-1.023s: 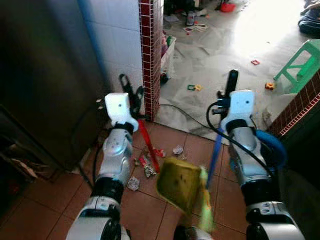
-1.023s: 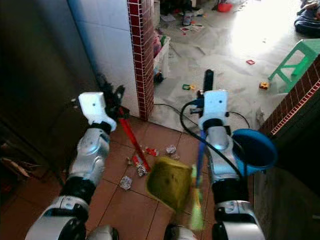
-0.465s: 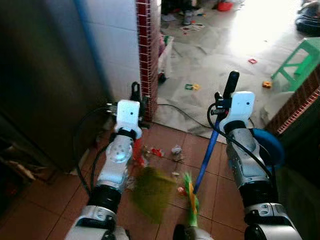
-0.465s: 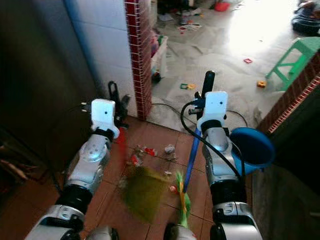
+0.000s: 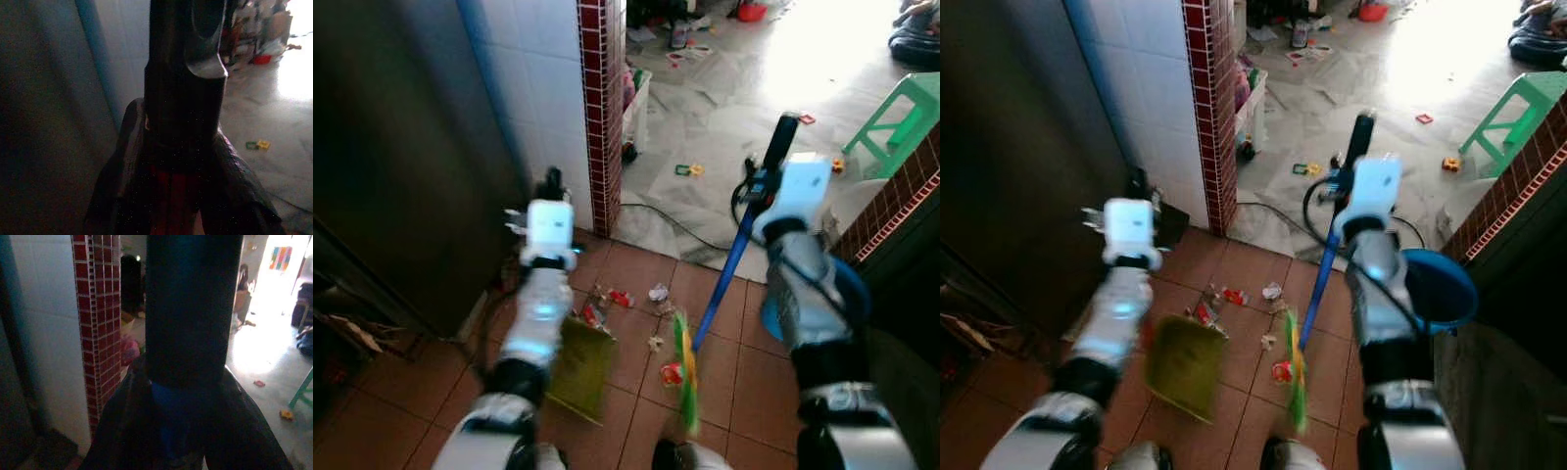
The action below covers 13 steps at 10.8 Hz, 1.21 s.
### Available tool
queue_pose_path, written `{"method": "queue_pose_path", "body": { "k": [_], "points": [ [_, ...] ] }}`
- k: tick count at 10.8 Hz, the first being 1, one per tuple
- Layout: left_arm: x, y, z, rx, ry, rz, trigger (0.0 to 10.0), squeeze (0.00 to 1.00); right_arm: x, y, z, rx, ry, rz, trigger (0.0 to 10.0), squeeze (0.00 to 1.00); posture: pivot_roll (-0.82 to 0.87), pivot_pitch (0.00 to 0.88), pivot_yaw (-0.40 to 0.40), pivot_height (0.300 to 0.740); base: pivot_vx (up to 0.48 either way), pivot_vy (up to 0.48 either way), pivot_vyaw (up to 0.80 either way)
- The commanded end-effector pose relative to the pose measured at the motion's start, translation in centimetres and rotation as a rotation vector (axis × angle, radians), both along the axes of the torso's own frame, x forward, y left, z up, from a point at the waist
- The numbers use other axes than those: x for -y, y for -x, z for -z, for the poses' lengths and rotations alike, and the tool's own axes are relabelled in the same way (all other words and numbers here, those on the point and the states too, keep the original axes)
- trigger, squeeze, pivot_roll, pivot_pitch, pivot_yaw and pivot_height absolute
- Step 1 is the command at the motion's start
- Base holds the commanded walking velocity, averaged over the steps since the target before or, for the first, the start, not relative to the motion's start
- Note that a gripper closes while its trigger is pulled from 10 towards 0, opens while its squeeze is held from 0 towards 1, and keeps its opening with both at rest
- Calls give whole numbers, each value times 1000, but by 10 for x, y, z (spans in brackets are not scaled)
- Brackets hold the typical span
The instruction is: Sweep floor
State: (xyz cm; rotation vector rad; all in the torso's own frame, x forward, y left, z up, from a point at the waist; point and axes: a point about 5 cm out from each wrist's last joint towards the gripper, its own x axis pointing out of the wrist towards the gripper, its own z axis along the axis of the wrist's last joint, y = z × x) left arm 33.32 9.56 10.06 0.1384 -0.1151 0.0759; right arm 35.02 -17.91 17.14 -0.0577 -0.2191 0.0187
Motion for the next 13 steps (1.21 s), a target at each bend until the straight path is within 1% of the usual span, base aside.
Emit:
{"method": "queue_pose_path", "body": {
  "k": [1, 2, 3, 4, 5, 6, 7, 8, 11, 12, 13],
  "points": [
    [7, -2, -2, 19, -12, -7, 10000, 0, 8, -3, -11, 43, 20, 27, 10000, 0, -63, 59, -5, 740, 0, 0, 0],
    [16, 0, 5, -2, -1, -12, 10000, 0, 8, -3, -4, 18, 19, 37, 10000, 0, -72, 65, -1, 740, 0, 0, 0],
    [20, 1, 15, -53, -1, -33, 10000, 0, -1, -1, 6, -11, 19, 18, 10000, 0, -77, 67, 2, 740, 0, 0, 0],
    [20, 1, 18, -58, -14, -31, 10000, 0, -7, 0, 11, -28, 21, 5, 10000, 0, -78, 66, 5, 740, 0, 0, 0],
    [19, 2, 22, -72, -24, -45, 10000, 0, -16, 2, 21, -76, 0, -36, 10000, 0, -77, 63, 7, 740, 0, 0, 0],
    [20, 2, 21, -60, -22, -43, 10000, 0, -25, 3, 31, -128, -53, -77, 10000, 0, -75, 59, 5, 740, 0, 0, 0],
    [21, 2, 21, -59, -26, -38, 10000, 0, -38, 5, 37, -175, -133, -154, 10000, 0, -74, 59, 5, 740, 0, 0, 0],
    [21, 1, 21, -56, -36, -54, 10000, 0, -48, 8, 35, -185, -164, -237, 10000, 0, -75, 56, -1, 740, 0, 0, 0],
    [20, 0, 22, -56, -45, -62, 10000, 0, -56, 7, 14, -176, -243, -375, 10000, 0, -86, 52, 5, 740, 0, 0, 0],
    [20, -1, 21, -55, -48, -59, 10000, 0, -59, 7, -2, -153, -295, -443, 10000, 0, -89, 52, 9, 740, 0, 0, 0],
    [20, -1, 21, -56, -51, -53, 10000, 0, -58, 6, -20, -104, -291, -470, 10000, 0, -90, 52, 12, 740, 0, 0, 0]
  ]
}}
